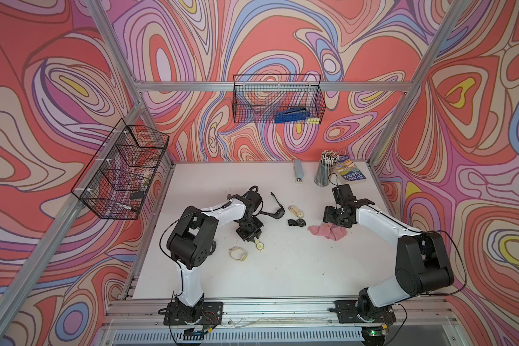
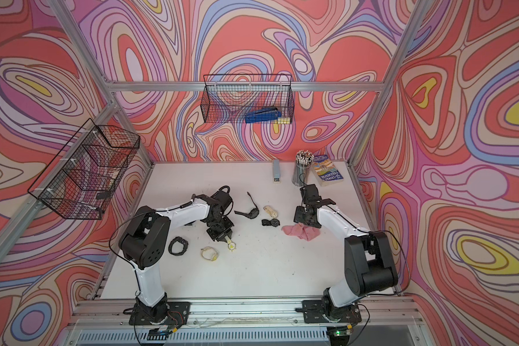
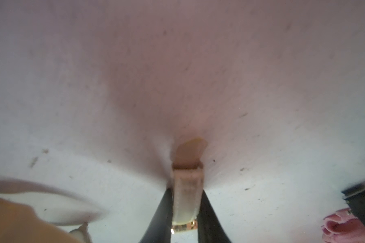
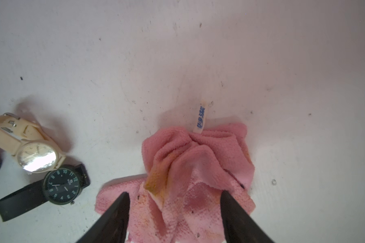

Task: Wipe the watch dial
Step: Pick up the cleaning item at the center of the board.

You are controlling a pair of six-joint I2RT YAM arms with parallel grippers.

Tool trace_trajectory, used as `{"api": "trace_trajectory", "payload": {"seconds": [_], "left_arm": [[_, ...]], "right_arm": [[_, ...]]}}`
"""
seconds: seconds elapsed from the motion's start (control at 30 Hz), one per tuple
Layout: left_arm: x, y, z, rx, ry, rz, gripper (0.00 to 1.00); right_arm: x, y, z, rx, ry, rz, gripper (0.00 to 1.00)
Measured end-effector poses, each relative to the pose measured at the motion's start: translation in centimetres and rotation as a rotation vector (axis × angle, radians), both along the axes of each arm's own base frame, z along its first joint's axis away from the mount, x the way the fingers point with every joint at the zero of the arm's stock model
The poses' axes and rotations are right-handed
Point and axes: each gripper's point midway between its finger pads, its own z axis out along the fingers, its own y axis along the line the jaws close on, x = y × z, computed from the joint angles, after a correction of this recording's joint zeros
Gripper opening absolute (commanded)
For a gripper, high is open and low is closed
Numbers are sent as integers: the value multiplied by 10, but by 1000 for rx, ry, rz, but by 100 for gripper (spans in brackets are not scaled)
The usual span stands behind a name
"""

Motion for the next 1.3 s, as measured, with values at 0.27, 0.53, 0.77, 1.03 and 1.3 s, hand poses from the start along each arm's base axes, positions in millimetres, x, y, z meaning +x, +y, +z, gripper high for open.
{"api": "trace_trajectory", "payload": {"seconds": [0.27, 0.53, 0.77, 1.03, 1.3], "left_arm": [[-5, -14, 1, -22, -2, 162, 32], [-5, -38, 5, -34, -37, 212, 61], [-10, -24, 9, 47, -71, 36, 64], [1, -20, 32, 0, -161, -260, 61], [15, 1, 47, -48, -249, -490, 58]], "right_arm": [[-2, -16, -17, 19, 59, -46, 71], [12, -13, -49, 61, 130, -49, 70], [20, -12, -51, 70, 118, -41, 48], [27, -9, -49, 87, 78, -10, 8], [6, 12, 8, 74, -26, 119, 2]]}}
